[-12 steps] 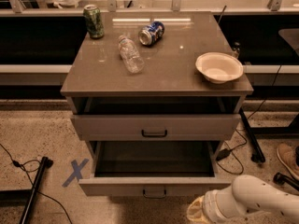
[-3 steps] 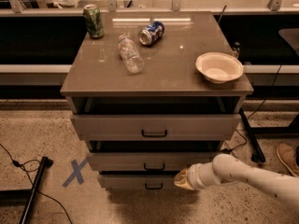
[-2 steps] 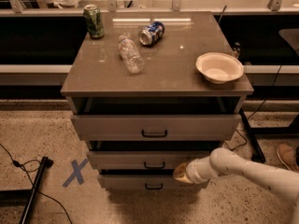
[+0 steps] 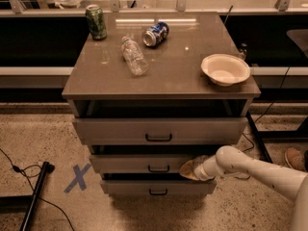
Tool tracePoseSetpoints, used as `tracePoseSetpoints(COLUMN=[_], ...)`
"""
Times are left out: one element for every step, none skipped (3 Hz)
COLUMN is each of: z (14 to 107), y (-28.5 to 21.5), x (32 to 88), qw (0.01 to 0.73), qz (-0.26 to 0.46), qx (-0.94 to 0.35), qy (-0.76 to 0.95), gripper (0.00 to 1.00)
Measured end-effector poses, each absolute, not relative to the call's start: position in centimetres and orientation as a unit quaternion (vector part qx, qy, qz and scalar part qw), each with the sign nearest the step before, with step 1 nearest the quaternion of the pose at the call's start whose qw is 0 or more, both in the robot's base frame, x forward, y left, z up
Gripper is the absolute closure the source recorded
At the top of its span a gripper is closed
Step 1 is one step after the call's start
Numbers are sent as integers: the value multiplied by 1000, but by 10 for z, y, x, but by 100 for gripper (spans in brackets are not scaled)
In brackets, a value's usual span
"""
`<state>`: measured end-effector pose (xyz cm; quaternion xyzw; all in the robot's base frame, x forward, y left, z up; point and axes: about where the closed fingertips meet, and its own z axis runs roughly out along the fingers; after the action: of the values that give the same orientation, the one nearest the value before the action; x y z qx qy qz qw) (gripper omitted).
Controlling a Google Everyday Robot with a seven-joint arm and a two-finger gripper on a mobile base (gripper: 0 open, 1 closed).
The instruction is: Close middle drawer
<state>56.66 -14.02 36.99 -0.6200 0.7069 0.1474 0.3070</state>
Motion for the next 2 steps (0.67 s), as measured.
tracePoseSetpoints(z=[372,372], y=[-142,-139], x=[570,550], qw=[315,325], qz=[140,145], qx=[-618,-618], qy=[707,701], gripper=[100,100])
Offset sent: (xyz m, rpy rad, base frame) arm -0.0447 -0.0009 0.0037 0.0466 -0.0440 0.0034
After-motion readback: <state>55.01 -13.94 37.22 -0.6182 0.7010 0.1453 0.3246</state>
